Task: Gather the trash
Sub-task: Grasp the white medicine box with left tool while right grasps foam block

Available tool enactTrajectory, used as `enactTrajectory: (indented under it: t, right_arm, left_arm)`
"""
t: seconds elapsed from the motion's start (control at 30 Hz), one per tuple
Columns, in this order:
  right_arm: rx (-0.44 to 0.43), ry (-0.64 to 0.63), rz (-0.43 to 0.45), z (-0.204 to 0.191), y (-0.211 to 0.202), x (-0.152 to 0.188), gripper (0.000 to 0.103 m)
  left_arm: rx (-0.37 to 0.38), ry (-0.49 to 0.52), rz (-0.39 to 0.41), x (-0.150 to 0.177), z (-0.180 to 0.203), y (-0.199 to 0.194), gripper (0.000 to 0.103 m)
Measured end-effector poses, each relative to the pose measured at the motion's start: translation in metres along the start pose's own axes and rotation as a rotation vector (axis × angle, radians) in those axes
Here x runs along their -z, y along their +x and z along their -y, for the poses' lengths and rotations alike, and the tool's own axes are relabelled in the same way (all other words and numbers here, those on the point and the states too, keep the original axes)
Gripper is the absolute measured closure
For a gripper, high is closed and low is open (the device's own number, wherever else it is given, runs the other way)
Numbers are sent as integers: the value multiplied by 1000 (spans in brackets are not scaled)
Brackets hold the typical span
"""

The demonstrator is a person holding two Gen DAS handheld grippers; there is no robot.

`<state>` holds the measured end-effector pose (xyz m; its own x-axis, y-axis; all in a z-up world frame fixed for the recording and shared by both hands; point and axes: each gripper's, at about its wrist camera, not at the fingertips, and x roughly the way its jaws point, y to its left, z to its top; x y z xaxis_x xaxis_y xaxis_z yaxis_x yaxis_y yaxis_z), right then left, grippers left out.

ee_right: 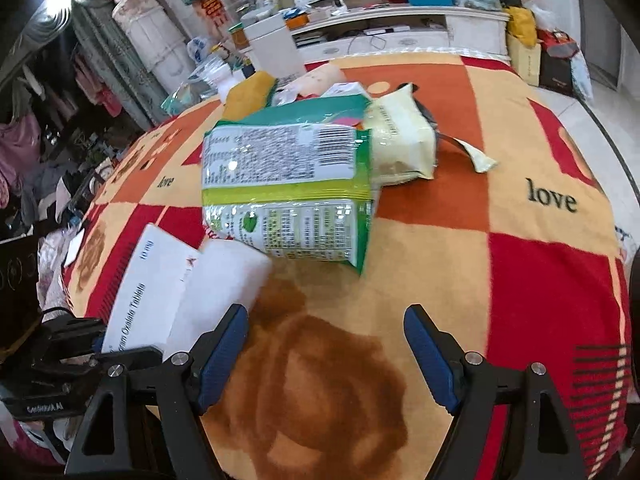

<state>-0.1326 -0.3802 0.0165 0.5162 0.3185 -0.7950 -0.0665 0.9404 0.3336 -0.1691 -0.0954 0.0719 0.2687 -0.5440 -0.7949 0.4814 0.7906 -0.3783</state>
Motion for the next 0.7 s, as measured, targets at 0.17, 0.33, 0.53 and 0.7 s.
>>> enactTrajectory:
  t: [0.17, 0.33, 0.53, 0.7]
  right_arm:
    - [-3, 10, 25, -1, -10, -1, 25]
    - [-12, -10, -12, -13, 2, 0, 23]
    - [-24, 25, -70, -35, 34, 2, 22]
    - [48, -22, -63, -55, 53, 3, 19]
  left_arm:
    - [-84, -18, 30, 2, -19, -12, 85]
    - [-145, -36, 49, 4, -27, -12, 85]
    - [-199, -43, 74, 5, -27, -6, 85]
    - [-204, -80, 81, 1, -32, -1, 85]
